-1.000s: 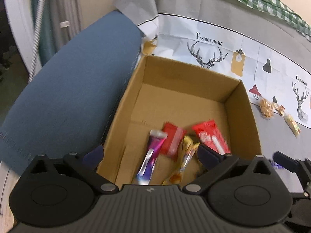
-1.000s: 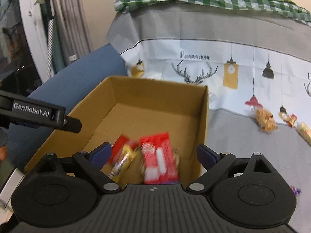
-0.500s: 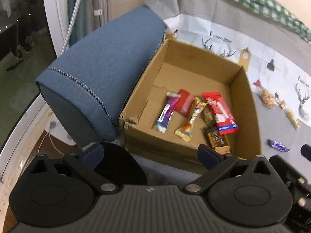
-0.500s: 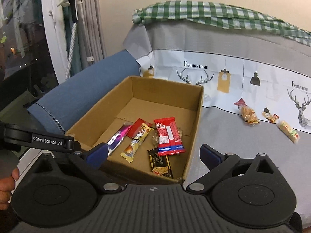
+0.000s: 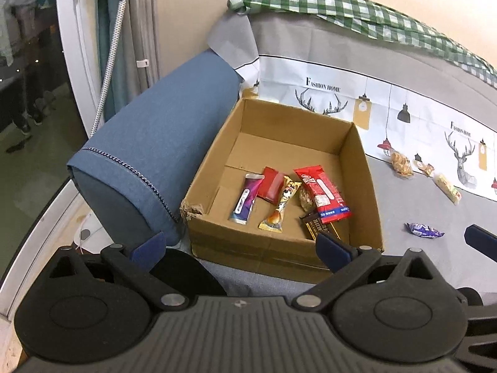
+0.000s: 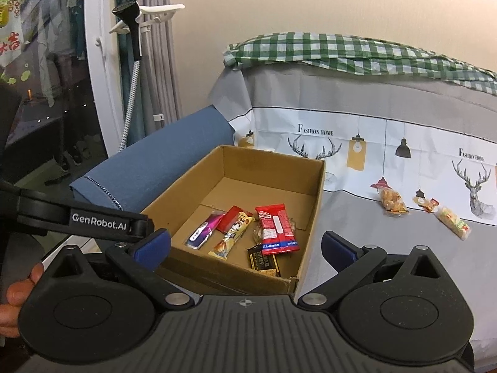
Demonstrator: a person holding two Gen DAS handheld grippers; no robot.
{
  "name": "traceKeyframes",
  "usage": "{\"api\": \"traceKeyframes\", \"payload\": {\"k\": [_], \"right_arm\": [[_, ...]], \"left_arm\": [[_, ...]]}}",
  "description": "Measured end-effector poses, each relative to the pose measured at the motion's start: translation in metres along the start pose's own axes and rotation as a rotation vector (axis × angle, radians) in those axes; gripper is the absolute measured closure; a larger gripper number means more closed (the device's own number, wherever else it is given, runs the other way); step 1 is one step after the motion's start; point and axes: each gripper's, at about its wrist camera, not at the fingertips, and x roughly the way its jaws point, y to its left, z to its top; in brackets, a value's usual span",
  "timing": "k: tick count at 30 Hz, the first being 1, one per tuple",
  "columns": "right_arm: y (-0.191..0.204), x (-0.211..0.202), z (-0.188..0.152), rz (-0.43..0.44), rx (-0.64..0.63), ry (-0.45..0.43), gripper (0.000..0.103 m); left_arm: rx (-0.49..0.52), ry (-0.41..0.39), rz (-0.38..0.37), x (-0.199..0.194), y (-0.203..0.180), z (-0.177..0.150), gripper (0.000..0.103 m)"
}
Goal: Organize snacks
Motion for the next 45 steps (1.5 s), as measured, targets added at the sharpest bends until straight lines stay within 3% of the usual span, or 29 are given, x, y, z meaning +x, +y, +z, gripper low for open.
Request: {"api": "traceKeyframes", "payload": {"k": [13, 35, 40, 45], "right_arm": [[-0.007, -0.008, -0.004, 0.006, 0.030, -0.019, 0.001], [-0.049, 0.024, -0.014, 0.034, 0.141, 0.034, 0.001], [-0.078, 0.031, -0.016, -0.015, 0.200, 0.023, 0.001], [-0.128, 0.033, -0.018, -0.134, 0.234, -0.010, 0.001]], "left_arm": [[0.024, 0.004, 0.015, -0.001, -0.007, 0.001, 0.000], [0.125, 0.081, 0.069, 0.037, -0.051, 0.017, 0.000], [0.164, 0.100, 0.051, 0.049, -0.077, 0.031, 0.000], [0.201, 0.121, -0.016, 0.071, -0.122, 0.059, 0.000]]}}
